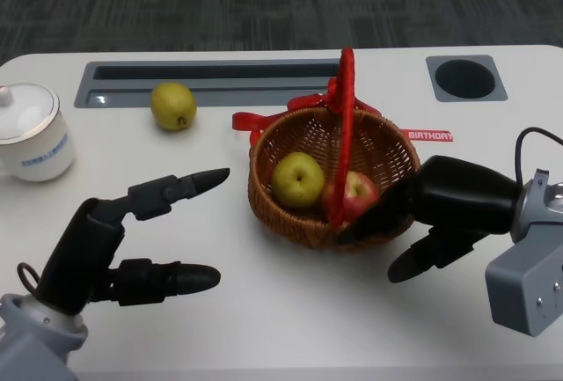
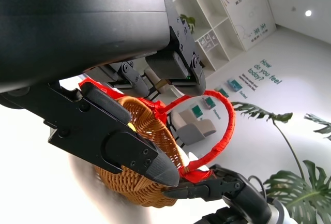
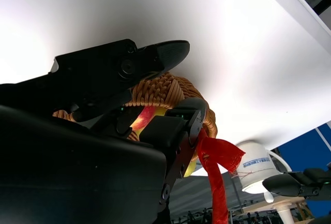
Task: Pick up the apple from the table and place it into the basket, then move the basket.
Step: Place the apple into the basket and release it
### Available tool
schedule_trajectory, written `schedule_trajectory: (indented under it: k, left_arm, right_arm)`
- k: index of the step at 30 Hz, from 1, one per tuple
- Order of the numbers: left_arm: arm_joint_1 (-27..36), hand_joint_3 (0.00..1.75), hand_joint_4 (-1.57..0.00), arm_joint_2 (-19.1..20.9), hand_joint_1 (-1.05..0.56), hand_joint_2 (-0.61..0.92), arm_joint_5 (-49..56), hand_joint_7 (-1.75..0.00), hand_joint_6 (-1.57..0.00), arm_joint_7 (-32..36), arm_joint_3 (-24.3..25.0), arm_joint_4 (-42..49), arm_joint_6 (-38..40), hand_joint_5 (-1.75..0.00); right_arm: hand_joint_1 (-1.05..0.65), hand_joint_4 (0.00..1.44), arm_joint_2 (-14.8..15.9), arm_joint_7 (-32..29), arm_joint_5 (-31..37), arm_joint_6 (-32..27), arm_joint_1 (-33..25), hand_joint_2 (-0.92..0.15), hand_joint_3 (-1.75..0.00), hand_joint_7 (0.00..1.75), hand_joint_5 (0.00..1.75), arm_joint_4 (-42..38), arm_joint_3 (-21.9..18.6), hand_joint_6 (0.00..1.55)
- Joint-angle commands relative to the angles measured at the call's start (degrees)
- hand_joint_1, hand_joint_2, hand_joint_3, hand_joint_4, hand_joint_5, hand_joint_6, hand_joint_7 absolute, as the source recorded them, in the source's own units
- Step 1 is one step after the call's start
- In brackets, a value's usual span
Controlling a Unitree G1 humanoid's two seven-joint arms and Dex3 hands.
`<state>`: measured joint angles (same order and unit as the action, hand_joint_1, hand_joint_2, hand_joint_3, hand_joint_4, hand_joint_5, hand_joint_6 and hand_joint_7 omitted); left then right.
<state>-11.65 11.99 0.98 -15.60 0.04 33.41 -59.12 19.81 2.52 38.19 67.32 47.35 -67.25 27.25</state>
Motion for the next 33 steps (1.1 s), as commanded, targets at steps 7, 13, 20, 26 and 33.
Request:
schedule_trajectory:
  k: [7, 13, 20, 26, 33]
  left_arm:
    - [1.68, 0.00, -0.72, 0.86, -0.62, 0.75, -0.17, -0.01, -0.72, 0.89, 0.88, -2.11, -0.14, -0.01]
    - [1.14, 0.00, -0.73, 0.60, -0.61, 0.75, 0.28, -0.01, -0.74, 0.91, 0.60, -1.88, -0.59, -0.01]
    - [0.66, 0.00, -0.73, 0.42, -0.62, 0.76, 0.51, -0.01, -0.75, 0.89, 0.36, -1.78, 0.08, -0.01]
    - [0.68, 0.00, -0.74, 0.22, -0.62, 0.75, 0.50, -0.01, -0.76, 0.86, 0.17, -2.21, 0.33, -0.01]
    - [1.93, 0.00, -0.74, 0.24, -0.62, 0.75, 1.03, -0.01, -0.77, 1.22, 0.32, -4.52, 0.92, -0.01]
  right_arm:
    - [-0.65, 0.80, 3.36, -2.21, -1.71, 1.93, 1.82, -0.91, -0.08, 0.00, 0.01, 0.29, -1.51, 0.73]
    - [-0.69, 0.72, 5.81, 0.77, -3.01, 7.03, 3.42, -0.89, -0.01, 0.00, 0.00, 4.54, -1.57, 0.60]
    - [-0.70, 0.64, 7.43, 2.95, -7.86, 9.35, 2.70, -0.87, 0.00, 0.00, 0.01, 7.01, -3.70, 0.54]
    - [-0.65, 0.66, 7.53, 3.62, -10.31, 9.35, 2.55, -0.82, 0.00, 0.02, 0.01, 5.55, -5.50, 0.58]
    - [-0.67, 0.69, 7.27, 1.68, -7.87, 7.89, 3.97, -0.85, -0.01, 0.02, 0.02, 1.33, -5.75, 0.63]
